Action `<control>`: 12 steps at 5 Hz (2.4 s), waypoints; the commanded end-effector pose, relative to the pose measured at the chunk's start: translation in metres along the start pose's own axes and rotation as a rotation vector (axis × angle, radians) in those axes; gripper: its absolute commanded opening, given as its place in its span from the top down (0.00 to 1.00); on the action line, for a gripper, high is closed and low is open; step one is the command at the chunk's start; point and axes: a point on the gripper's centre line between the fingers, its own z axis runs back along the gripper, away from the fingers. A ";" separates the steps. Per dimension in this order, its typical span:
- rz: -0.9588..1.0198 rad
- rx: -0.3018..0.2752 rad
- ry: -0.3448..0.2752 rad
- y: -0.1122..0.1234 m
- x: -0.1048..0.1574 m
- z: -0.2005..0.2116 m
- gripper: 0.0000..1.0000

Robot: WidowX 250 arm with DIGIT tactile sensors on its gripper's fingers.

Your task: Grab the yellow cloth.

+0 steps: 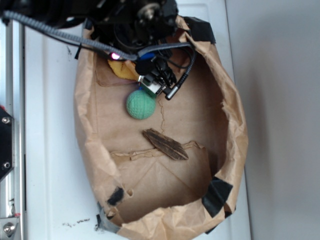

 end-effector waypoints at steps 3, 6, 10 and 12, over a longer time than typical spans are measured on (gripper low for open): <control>0.021 0.121 -0.112 -0.003 0.029 -0.032 1.00; -0.033 0.089 -0.125 -0.001 0.031 -0.031 1.00; -0.328 -0.167 -0.214 0.009 -0.004 0.053 1.00; -0.559 -0.263 -0.159 0.007 -0.033 0.088 1.00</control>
